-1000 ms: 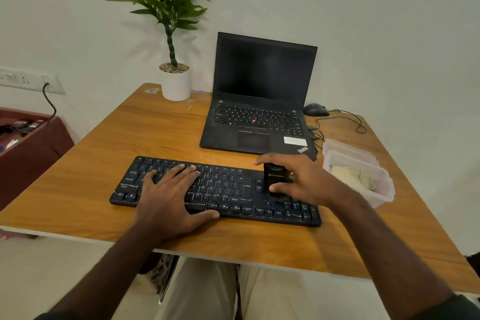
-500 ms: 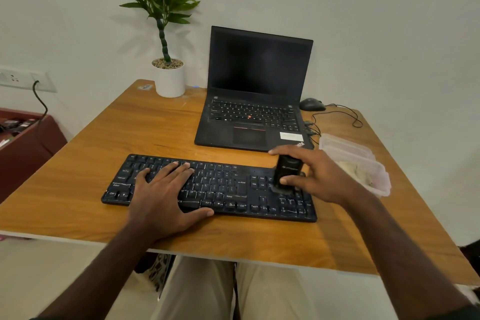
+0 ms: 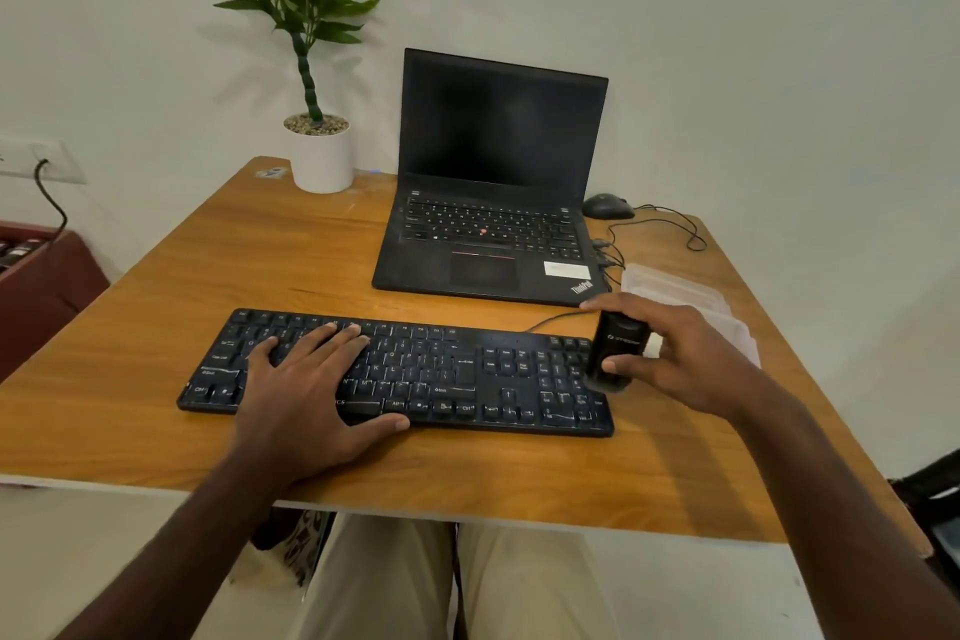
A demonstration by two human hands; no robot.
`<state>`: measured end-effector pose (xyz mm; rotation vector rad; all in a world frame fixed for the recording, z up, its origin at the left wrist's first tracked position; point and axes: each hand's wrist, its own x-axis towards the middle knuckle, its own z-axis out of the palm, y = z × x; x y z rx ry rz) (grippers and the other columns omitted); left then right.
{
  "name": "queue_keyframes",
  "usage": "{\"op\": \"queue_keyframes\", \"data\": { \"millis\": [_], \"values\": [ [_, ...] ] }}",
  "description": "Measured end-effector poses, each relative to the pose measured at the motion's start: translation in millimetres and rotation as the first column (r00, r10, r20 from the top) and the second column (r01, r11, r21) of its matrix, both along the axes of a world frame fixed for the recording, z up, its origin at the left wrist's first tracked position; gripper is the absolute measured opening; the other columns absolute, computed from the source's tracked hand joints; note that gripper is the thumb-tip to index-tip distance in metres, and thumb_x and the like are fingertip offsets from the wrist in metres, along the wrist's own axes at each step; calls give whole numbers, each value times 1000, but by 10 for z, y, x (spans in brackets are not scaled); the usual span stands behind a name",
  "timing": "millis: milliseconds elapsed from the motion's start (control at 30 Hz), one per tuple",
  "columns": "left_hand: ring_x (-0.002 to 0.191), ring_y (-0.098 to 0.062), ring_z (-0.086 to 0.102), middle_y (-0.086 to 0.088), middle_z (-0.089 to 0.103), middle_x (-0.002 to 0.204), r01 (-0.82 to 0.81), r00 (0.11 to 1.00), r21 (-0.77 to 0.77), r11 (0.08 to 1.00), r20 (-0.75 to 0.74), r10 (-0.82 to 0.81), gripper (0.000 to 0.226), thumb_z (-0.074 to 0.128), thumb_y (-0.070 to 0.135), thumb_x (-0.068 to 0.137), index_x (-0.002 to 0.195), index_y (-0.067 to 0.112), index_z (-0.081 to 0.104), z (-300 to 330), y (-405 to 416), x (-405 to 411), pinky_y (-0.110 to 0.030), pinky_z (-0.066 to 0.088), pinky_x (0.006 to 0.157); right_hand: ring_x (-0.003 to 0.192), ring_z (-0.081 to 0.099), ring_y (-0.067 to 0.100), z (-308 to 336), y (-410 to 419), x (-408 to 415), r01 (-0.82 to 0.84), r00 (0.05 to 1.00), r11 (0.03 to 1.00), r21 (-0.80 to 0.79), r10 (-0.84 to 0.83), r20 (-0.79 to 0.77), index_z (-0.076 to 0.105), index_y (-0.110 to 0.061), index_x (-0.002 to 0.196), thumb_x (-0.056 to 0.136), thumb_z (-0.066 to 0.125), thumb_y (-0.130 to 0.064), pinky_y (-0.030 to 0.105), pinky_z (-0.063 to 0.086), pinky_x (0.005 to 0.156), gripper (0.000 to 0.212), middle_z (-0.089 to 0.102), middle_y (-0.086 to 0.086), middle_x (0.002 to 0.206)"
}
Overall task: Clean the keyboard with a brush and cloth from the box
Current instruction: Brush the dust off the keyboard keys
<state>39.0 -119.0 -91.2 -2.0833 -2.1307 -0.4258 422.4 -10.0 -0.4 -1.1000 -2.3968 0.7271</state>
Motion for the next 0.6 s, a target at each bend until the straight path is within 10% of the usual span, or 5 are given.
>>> {"op": "queue_keyframes", "data": {
  "millis": [233, 600],
  "values": [
    [139, -19, 44, 2, 52, 147, 1, 1000, 1, 1000, -1, -1, 109, 31, 99, 67, 140, 21, 55, 0, 3, 1, -61, 24, 113, 108, 64, 8, -243, -37, -116, 132, 987, 974, 183, -113, -110, 55, -44, 131, 87, 78, -18, 36, 59, 87, 56, 65, -13, 117],
    [139, -18, 44, 3, 52, 147, 7, 1000, 12, 1000, -2, -7, 109, 30, 99, 67, 140, 21, 55, -7, 6, 3, -60, 24, 113, 113, 61, 14, -318, -36, -69, 50, 967, 998, 46, -37, -252, 59, -30, 127, 83, 80, -6, 21, 54, 85, 54, 61, -16, 122]
  ]
}}
